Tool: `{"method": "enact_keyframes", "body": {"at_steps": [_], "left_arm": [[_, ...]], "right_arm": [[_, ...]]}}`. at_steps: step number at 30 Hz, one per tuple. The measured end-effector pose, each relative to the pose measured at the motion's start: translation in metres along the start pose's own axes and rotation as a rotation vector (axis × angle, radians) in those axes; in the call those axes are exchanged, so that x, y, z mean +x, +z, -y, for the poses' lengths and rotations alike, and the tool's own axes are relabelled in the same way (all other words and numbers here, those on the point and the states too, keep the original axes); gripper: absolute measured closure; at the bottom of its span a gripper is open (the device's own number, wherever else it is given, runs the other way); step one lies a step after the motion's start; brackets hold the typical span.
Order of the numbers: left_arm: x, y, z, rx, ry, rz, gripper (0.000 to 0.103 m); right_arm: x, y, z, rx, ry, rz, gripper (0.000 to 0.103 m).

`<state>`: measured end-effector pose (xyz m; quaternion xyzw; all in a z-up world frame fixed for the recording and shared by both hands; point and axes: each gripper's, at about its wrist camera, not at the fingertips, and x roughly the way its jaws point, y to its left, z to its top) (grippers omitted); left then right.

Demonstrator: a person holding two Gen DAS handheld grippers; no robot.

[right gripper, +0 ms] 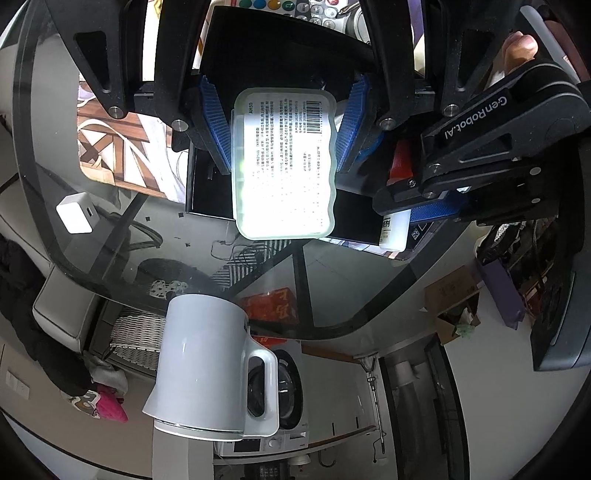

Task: Organize rigid objects
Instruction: 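Carry the tube and green box over the black box and release both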

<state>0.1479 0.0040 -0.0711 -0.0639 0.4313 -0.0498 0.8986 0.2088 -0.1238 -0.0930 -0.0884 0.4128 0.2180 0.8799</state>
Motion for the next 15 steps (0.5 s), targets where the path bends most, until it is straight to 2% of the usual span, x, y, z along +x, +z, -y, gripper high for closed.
{"method": "enact_keyframes", "body": {"at_steps": [11, 15], "left_arm": [[-0.009, -0.003, 0.002, 0.0, 0.001, 0.01, 0.079], [-0.019, -0.006, 0.002, -0.002, 0.004, 0.026, 0.061]], "right_arm": [[-0.006, -0.004, -0.001, 0.019, 0.025, -0.006, 0.046], [-0.014, -0.008, 0.001, 0.028, 0.021, 0.003, 0.04]]}}
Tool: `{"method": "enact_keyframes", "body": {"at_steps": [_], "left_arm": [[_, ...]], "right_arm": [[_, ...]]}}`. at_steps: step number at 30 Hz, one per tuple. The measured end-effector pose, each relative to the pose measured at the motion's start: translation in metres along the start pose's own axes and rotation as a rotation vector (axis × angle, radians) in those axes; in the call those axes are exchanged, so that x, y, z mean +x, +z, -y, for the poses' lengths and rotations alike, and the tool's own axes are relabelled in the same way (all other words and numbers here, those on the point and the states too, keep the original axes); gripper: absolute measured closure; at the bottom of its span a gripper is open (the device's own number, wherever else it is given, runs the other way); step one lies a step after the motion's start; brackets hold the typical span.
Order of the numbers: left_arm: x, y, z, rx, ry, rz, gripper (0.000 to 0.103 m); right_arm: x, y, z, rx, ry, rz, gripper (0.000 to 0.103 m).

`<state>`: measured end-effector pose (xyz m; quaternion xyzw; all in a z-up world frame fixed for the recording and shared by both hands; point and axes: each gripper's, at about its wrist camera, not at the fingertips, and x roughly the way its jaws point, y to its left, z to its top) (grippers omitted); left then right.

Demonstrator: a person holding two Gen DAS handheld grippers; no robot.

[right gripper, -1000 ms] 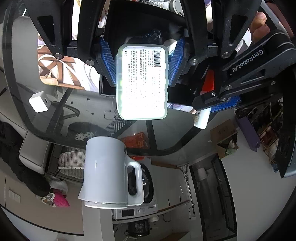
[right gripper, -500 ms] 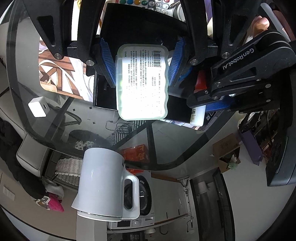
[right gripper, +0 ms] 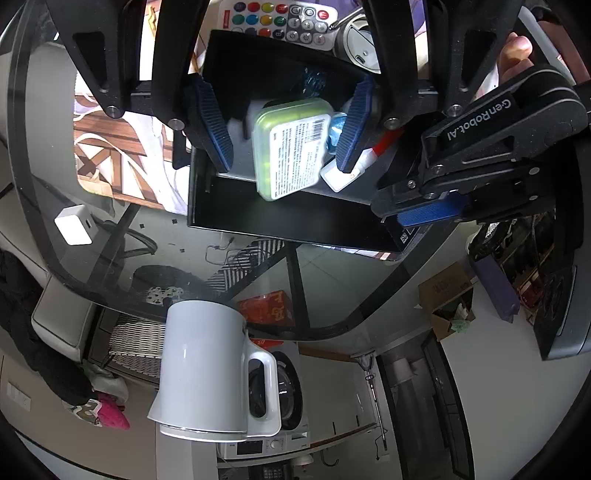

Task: Organize rigid objects
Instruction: 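Carry the tube and green box over the black box and release both, then grasp the orange screwdriver with the left tool while the right grasps the yellow opener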

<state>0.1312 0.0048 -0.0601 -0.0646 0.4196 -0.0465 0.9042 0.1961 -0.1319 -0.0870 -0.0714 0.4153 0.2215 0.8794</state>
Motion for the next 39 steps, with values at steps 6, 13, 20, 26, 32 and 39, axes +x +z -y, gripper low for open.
{"method": "enact_keyframes", "body": {"at_steps": [6, 13, 20, 26, 32, 39], "left_arm": [[-0.024, -0.012, 0.014, 0.049, -0.018, 0.004, 0.057], [-0.044, -0.041, 0.035, 0.125, -0.045, -0.041, 0.057], [-0.046, -0.076, 0.049, 0.211, -0.031, -0.12, 0.053], [-0.032, -0.103, 0.069, 0.281, -0.038, -0.221, 0.053], [-0.021, -0.115, 0.08, 0.32, -0.025, -0.267, 0.056], [-0.022, -0.118, 0.082, 0.317, -0.039, -0.291, 0.078]], "right_arm": [[-0.023, -0.007, 0.006, 0.016, 0.003, 0.03, 0.039], [-0.052, -0.027, 0.026, 0.047, -0.021, 0.026, 0.039], [-0.054, -0.06, 0.061, 0.105, -0.048, -0.071, 0.039], [-0.039, -0.077, 0.082, 0.116, -0.075, -0.13, 0.039], [-0.017, -0.074, 0.076, 0.076, -0.085, -0.158, 0.039], [-0.011, -0.082, 0.07, 0.069, -0.06, -0.231, 0.076]]}}
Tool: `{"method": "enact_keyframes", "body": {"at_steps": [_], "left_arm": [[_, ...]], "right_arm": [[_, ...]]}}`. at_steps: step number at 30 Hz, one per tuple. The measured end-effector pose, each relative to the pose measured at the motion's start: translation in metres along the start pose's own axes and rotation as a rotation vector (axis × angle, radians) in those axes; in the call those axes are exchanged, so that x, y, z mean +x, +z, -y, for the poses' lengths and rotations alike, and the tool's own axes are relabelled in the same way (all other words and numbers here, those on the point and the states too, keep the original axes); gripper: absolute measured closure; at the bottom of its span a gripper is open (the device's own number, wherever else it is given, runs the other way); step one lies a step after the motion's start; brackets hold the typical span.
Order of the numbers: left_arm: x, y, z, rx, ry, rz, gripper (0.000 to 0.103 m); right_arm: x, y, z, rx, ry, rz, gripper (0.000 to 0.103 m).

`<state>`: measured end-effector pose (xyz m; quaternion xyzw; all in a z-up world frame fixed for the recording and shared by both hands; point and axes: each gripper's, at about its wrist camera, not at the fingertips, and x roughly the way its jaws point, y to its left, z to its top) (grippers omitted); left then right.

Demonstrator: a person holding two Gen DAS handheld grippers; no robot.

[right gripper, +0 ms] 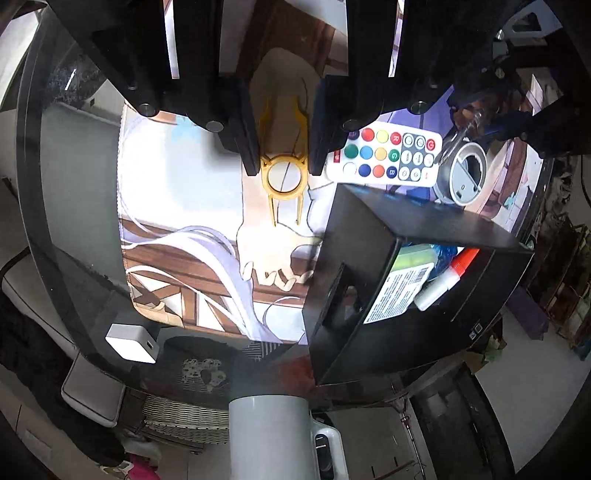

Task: Organize rigid objects
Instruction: 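Grasp the orange screwdriver with the left tool while the right grasps the yellow opener, then lift the screwdriver and yellow opener toward the black box with both tools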

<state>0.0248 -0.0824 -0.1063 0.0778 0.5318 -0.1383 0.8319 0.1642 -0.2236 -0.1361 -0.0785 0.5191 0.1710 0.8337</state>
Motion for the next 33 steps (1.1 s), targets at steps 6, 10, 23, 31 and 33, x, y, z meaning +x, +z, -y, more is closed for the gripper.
{"method": "enact_keyframes", "body": {"at_steps": [6, 10, 23, 31, 33], "left_arm": [[-0.006, -0.013, -0.011, -0.029, -0.002, -0.023, 0.078], [-0.011, -0.025, -0.027, -0.064, 0.021, -0.023, 0.078], [-0.009, -0.029, -0.041, -0.075, 0.045, -0.01, 0.078], [-0.021, -0.023, -0.043, -0.084, 0.046, 0.032, 0.078], [-0.028, -0.022, -0.044, -0.085, 0.043, 0.06, 0.078]], "right_arm": [[-0.013, -0.028, -0.017, -0.027, 0.055, -0.05, 0.077], [-0.021, -0.047, -0.039, -0.075, 0.094, -0.072, 0.077], [-0.019, -0.059, -0.082, -0.211, 0.044, -0.067, 0.077], [-0.024, -0.052, -0.076, -0.182, 0.069, -0.041, 0.077], [-0.03, -0.051, -0.075, -0.172, 0.071, -0.015, 0.077]]}}
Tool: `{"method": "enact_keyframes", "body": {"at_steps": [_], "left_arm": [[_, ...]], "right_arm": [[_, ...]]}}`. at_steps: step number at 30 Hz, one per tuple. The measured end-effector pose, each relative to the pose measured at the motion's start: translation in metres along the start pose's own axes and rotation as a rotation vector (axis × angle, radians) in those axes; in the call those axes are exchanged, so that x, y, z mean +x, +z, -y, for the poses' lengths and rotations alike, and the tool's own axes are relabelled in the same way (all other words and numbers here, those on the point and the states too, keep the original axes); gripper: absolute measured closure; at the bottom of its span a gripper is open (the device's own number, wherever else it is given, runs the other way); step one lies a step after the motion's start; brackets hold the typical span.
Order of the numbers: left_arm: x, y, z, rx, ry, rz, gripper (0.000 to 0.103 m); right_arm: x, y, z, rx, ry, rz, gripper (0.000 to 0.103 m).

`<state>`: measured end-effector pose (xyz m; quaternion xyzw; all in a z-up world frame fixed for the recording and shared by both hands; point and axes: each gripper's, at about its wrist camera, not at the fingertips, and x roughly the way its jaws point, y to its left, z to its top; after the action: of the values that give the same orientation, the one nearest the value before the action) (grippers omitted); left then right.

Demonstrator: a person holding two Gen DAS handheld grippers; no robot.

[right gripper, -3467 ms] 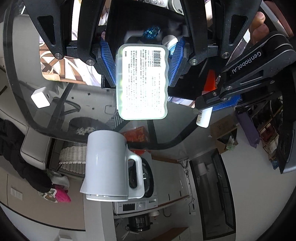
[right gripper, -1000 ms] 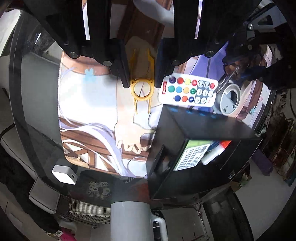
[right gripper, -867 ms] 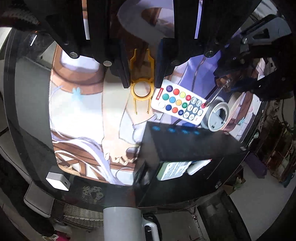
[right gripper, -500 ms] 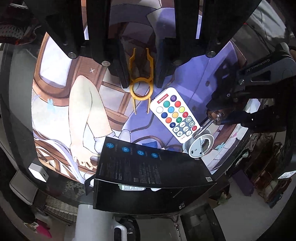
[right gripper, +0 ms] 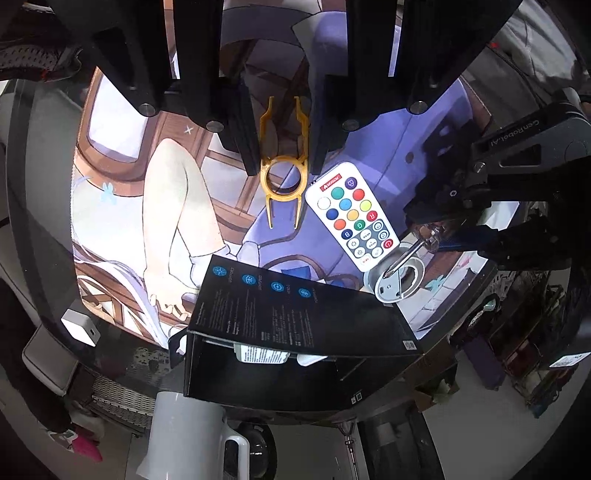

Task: Organize rigid objects
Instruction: 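Lift the screwdriver and yellow opener toward the black box with both tools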

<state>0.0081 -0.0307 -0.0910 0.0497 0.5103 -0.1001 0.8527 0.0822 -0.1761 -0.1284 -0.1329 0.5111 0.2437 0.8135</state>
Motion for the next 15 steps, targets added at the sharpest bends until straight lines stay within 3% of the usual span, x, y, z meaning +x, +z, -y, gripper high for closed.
{"method": "enact_keyframes", "body": {"at_steps": [8, 15], "left_arm": [[-0.042, 0.01, 0.0, 0.019, 0.037, 0.198, 0.078], [-0.08, 0.015, -0.002, 0.023, 0.076, 0.419, 0.078]], "right_arm": [[-0.047, 0.006, -0.006, 0.004, -0.001, 0.208, 0.077], [-0.098, 0.01, -0.023, -0.031, -0.007, 0.495, 0.077]]}}
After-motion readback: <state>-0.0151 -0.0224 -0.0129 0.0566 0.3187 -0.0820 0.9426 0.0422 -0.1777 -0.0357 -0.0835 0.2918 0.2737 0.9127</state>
